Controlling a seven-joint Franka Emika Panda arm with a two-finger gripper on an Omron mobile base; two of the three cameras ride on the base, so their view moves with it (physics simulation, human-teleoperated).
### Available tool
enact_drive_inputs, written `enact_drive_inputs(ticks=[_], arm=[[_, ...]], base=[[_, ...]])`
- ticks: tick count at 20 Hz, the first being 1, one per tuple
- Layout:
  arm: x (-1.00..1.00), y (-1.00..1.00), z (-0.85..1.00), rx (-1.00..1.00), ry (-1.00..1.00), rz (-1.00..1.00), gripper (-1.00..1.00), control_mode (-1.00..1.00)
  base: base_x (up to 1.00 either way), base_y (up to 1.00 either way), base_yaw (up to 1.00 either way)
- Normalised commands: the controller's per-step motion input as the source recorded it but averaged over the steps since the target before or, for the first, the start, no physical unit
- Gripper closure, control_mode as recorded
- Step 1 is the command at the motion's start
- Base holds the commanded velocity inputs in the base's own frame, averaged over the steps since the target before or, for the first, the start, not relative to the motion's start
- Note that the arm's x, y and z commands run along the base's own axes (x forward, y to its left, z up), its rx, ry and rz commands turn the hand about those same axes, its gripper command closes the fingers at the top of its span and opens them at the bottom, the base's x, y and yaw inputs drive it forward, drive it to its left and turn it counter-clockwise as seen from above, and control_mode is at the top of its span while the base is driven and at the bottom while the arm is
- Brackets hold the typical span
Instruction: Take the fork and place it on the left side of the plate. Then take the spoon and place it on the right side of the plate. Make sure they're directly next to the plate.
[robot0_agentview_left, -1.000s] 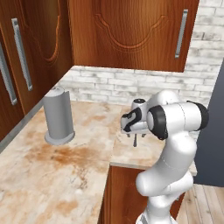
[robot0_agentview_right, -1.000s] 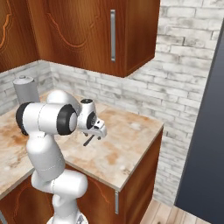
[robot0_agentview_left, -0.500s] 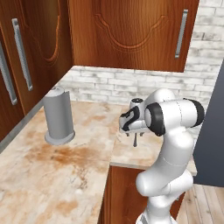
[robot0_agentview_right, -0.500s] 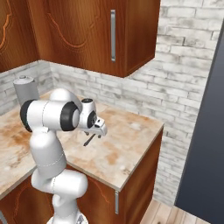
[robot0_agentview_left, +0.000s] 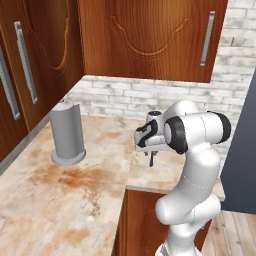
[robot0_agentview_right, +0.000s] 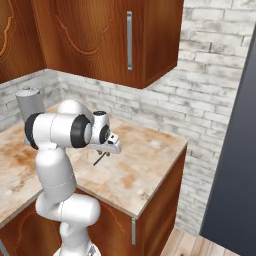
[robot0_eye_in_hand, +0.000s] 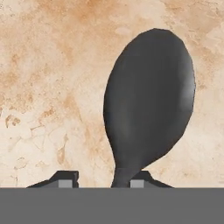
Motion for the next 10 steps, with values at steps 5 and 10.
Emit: enact_drive_inputs(ticks=[5, 10], arm=[[-0.18, -0.23, -0.38, 0.03, 0.08, -0.01, 1.0, -1.0], [-0.23, -0.17, -0.1, 0.06, 0.03, -0.03, 1.0, -1.0]], base=[[0.0, 0.0, 0.0], [0.0, 0.0, 0.0]])
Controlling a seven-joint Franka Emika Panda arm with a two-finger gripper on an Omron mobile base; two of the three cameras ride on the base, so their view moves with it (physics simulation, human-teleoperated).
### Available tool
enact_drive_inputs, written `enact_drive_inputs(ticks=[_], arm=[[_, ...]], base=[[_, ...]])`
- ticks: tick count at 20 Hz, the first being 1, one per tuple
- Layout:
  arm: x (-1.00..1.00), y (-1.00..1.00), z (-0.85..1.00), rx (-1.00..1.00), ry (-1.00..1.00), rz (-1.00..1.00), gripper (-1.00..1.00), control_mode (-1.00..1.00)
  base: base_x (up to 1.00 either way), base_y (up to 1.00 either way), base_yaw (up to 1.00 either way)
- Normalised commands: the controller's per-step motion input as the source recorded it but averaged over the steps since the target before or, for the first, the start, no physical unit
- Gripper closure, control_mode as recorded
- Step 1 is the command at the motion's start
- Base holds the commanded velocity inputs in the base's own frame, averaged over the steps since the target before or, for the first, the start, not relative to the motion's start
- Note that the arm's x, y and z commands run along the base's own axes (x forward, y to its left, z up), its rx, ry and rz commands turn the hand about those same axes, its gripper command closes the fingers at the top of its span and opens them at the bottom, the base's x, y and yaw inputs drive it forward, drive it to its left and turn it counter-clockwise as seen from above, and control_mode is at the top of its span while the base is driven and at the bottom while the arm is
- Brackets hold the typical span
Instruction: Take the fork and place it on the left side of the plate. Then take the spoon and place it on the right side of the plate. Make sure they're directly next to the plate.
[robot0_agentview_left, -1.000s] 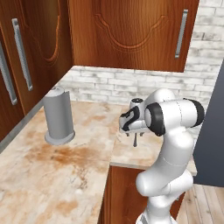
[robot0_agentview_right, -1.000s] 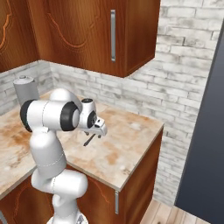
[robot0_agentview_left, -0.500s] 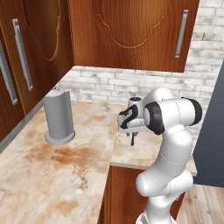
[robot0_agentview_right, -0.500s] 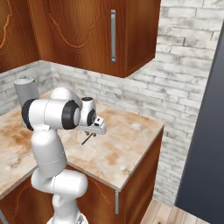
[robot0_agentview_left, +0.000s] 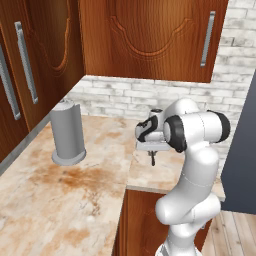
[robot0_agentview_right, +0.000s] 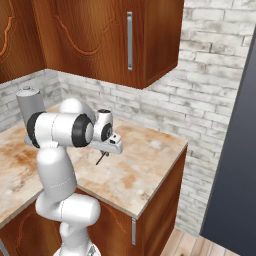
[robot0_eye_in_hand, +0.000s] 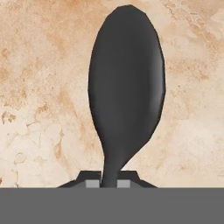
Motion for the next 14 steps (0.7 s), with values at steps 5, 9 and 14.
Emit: enact_drive_inputs(ticks=[5, 9, 14], arm=[[-0.36, -0.11, 0.2, 0.06, -0.01, -0.05, 1.0, -1.0], [-0.43, -0.04, 0.36, 0.01, -0.06, -0.06, 1.0, -1.0], [-0.46, 0.0, 0.38, 0.0, -0.08, -0.09, 1.0, -1.0]], base=[[0.0, 0.0, 0.0], [0.0, 0.0, 0.0], [0.0, 0.0, 0.0]])
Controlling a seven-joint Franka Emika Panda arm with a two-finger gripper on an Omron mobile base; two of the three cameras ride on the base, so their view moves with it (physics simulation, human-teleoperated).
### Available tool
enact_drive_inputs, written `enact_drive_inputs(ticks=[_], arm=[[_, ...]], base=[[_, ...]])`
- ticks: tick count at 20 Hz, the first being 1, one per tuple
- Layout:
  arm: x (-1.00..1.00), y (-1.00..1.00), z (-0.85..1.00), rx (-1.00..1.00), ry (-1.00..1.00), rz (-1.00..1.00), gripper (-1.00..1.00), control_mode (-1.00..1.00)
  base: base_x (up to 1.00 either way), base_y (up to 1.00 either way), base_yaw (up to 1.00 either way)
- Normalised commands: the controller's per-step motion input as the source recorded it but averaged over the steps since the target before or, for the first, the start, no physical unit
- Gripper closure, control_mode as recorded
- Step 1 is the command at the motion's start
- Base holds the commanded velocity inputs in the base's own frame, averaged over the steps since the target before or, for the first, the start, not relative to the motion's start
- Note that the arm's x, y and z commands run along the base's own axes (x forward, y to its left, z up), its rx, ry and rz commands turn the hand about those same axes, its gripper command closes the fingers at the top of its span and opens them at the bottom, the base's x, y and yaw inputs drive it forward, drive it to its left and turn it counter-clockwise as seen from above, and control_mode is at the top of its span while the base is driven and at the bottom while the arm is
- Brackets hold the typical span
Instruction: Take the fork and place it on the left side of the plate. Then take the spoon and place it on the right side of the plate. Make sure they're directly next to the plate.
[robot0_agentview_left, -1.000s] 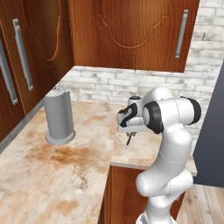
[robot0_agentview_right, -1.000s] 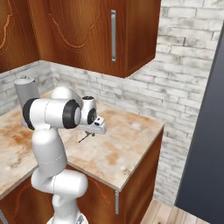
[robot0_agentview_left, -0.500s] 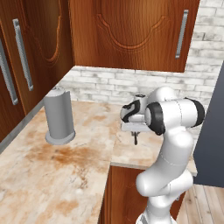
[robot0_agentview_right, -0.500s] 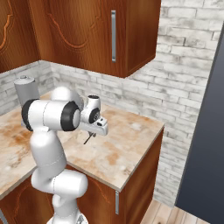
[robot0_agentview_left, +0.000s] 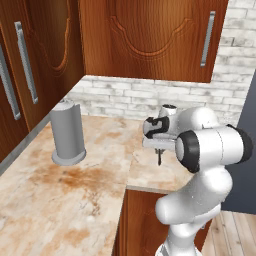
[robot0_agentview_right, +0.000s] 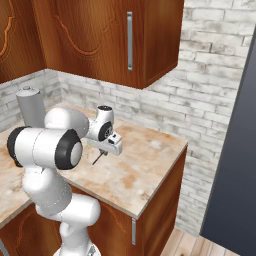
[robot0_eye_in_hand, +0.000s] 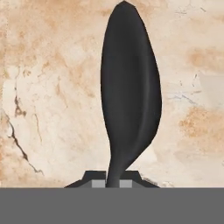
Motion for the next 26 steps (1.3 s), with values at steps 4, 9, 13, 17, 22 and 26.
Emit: enact_drive_inputs(ticks=[4, 9, 13, 17, 22, 26], arm=[[-0.45, 0.0, 0.33, 0.0, -0.03, -0.07, 1.0, -1.0], [-0.45, -0.01, 0.3, 0.0, 0.0, -0.01, 1.0, -1.0], [-0.43, 0.0, 0.36, 0.0, 0.0, 0.0, 1.0, -1.0], [-0.28, -0.02, 0.29, 0.0, 0.0, 0.0, 1.0, -1.0], [-0.17, -0.01, 0.14, 0.0, 0.0, 0.0, 1.0, -1.0], [0.0, 0.0, 0.0, 0.0, 0.01, 0.0, 1.0, -1.0]], base=[[0.0, 0.0, 0.0], [0.0, 0.0, 0.0], [0.0, 0.0, 0.0], [0.0, 0.0, 0.0], [0.0, 0.0, 0.0], [0.0, 0.0, 0.0]])
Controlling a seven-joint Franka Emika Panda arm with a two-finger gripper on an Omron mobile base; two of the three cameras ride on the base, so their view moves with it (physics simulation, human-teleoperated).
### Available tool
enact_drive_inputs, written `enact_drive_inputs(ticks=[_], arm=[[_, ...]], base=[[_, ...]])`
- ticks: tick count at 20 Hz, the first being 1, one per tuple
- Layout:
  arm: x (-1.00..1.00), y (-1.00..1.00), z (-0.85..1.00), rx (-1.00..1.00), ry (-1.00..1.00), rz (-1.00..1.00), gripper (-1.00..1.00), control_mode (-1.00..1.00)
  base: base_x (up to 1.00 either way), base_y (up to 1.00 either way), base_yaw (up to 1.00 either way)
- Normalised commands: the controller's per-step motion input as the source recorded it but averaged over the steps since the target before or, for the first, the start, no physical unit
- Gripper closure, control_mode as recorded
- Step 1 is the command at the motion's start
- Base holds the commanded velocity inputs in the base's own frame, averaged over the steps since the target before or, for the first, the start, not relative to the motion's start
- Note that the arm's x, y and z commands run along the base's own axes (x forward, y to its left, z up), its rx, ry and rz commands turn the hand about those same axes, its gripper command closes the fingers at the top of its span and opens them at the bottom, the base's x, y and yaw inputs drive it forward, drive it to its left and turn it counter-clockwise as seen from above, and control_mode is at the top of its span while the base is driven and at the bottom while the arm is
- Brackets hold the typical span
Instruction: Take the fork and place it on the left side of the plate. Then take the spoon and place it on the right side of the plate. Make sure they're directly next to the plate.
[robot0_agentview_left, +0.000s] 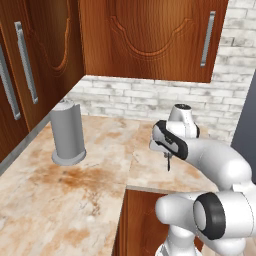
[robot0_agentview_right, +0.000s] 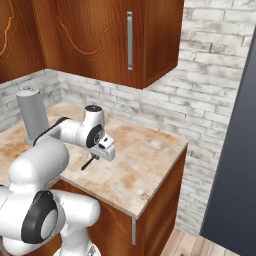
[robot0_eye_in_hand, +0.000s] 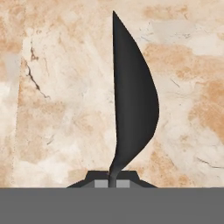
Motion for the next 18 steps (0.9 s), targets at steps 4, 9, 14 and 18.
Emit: enact_drive_inputs(ticks=[4, 9, 14, 18], arm=[[0.0, 0.0, 0.0, 0.0, 0.0, 0.0, 1.0, -1.0], [0.0, 0.0, 0.0, 0.0, 0.0, 0.0, 1.0, -1.0], [0.0, 0.0, 0.0, 0.0, 0.0, 0.0, 1.0, 1.0], [0.0, 0.0, 0.0, 0.0, 0.0, 0.0, 1.0, 1.0]], base=[[0.0, 0.0, 0.0], [0.0, 0.0, 0.0], [0.0, 0.0, 0.0], [0.0, 0.0, 0.0]])
